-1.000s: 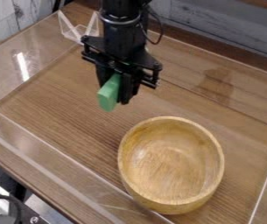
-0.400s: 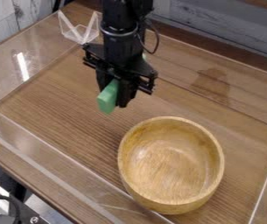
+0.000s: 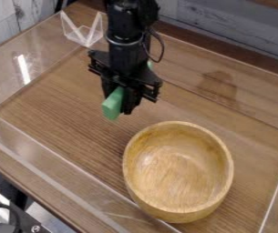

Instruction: Remove the green block from inside the brown bowl and put it on the table

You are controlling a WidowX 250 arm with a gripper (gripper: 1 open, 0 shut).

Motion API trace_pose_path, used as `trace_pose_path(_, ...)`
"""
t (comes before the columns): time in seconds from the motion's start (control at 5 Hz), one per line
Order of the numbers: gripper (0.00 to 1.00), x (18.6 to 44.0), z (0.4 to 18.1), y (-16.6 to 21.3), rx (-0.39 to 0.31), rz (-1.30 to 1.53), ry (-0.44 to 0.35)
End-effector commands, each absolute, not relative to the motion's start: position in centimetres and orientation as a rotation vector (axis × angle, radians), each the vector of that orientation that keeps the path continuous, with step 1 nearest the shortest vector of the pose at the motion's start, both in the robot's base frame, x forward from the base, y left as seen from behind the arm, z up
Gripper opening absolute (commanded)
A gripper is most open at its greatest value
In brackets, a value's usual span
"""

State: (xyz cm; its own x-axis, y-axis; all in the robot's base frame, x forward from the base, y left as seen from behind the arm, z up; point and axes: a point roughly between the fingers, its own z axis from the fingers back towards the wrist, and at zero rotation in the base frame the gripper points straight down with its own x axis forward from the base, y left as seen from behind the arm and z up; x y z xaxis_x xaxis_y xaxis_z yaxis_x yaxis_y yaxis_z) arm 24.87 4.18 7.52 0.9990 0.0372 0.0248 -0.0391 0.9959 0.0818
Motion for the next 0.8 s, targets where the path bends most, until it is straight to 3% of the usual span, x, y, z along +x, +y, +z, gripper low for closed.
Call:
trace_pose_path(0.0,0.00,25.7,7.9,4.9,0.092,0.048,-0.060)
trace_pose_path(0.6,0.00,27.2,7.1,5.9,0.101,0.043,-0.077)
